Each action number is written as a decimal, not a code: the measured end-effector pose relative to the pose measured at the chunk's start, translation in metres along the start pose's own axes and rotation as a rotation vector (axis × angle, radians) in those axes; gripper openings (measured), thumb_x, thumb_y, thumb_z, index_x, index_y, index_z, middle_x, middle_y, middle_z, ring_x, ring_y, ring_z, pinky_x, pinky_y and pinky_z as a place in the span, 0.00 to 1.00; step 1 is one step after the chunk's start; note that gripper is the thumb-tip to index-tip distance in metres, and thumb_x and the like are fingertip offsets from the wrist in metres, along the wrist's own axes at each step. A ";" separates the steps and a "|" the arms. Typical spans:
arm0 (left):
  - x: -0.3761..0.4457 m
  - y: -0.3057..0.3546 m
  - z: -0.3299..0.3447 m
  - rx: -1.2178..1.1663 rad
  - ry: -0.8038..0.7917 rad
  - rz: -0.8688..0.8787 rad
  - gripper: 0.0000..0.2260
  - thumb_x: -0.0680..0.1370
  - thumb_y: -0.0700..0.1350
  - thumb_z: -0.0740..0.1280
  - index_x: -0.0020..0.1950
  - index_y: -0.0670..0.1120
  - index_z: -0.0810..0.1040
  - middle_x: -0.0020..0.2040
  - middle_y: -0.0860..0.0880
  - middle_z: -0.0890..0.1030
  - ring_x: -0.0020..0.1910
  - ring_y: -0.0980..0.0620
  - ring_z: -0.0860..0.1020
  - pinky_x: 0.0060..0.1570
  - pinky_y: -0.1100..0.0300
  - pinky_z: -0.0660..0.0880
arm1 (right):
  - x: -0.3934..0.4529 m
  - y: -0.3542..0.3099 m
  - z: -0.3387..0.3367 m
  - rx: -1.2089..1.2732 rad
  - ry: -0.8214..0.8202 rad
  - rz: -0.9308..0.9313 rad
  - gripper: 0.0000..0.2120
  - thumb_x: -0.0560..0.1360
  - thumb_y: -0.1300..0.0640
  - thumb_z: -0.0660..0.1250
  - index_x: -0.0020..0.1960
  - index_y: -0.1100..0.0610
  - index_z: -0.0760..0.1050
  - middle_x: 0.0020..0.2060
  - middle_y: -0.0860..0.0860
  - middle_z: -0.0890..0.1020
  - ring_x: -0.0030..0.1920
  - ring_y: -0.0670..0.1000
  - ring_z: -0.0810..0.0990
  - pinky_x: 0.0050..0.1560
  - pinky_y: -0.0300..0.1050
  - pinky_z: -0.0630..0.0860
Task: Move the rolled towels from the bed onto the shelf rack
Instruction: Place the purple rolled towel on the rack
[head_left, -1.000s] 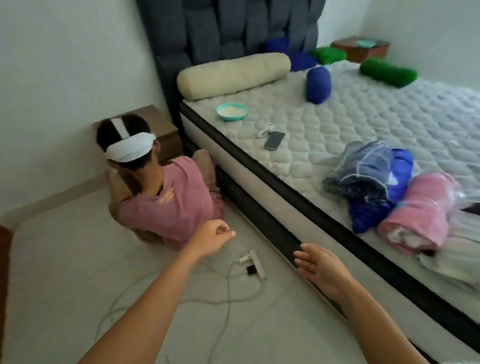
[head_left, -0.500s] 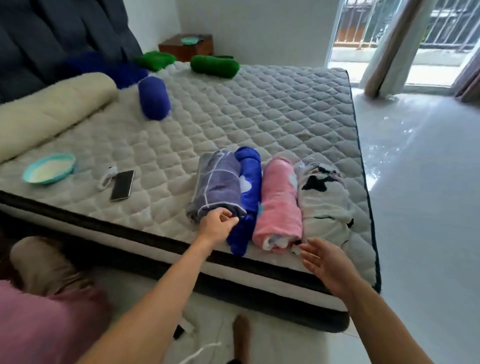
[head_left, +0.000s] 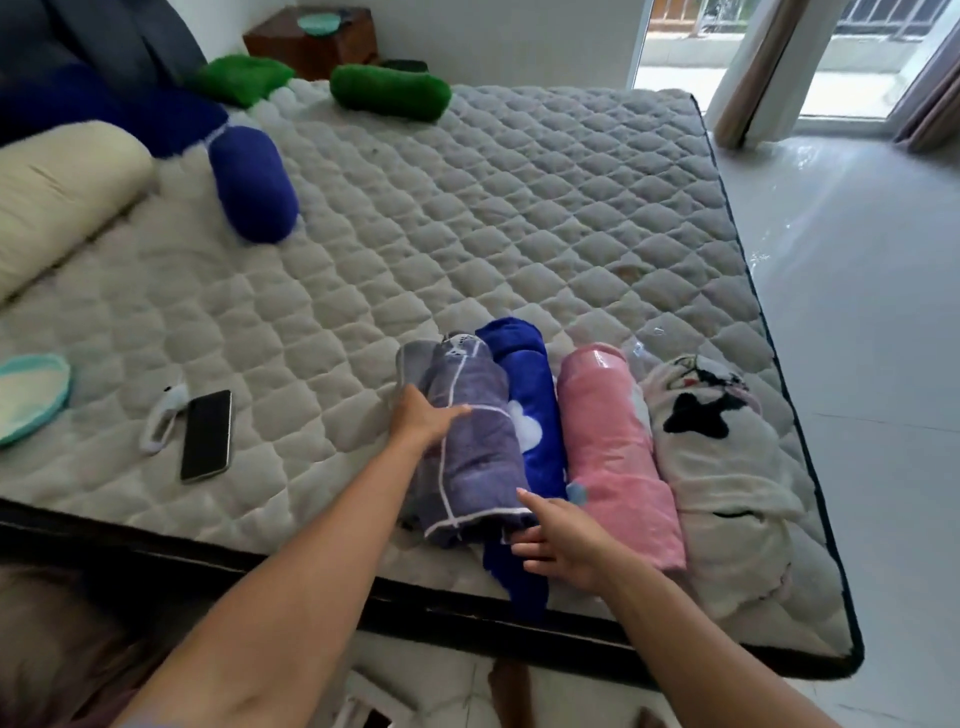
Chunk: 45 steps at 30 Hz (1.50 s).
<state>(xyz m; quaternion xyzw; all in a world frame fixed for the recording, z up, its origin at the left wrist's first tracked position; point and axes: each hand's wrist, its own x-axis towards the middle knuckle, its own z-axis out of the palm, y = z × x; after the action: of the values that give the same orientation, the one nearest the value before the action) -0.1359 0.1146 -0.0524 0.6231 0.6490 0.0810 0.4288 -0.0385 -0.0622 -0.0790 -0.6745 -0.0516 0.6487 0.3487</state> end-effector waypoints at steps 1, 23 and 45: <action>0.010 -0.002 0.002 -0.049 -0.053 -0.047 0.51 0.62 0.58 0.78 0.75 0.37 0.59 0.73 0.38 0.68 0.70 0.40 0.70 0.69 0.49 0.69 | 0.008 -0.003 0.005 0.013 -0.014 0.017 0.22 0.76 0.41 0.61 0.64 0.55 0.68 0.58 0.60 0.79 0.55 0.56 0.80 0.52 0.51 0.76; -0.006 -0.007 0.015 -0.604 -0.319 -0.256 0.26 0.61 0.43 0.79 0.58 0.41 0.80 0.52 0.42 0.85 0.51 0.43 0.83 0.53 0.48 0.80 | 0.027 -0.020 -0.031 0.097 0.056 -0.171 0.13 0.69 0.65 0.67 0.52 0.55 0.76 0.44 0.54 0.81 0.41 0.53 0.79 0.35 0.43 0.75; -0.390 -0.125 0.067 -1.390 0.631 -0.120 0.20 0.62 0.42 0.76 0.52 0.47 0.81 0.47 0.48 0.84 0.47 0.48 0.82 0.51 0.52 0.80 | -0.139 0.082 -0.038 -0.222 -0.642 -0.191 0.20 0.67 0.67 0.63 0.59 0.64 0.77 0.52 0.61 0.83 0.51 0.61 0.81 0.45 0.49 0.78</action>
<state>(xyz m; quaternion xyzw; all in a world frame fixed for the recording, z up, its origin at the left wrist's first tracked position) -0.2406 -0.2827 0.0043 0.1210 0.5731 0.6215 0.5202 -0.0565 -0.2119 -0.0094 -0.4619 -0.2918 0.7827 0.2982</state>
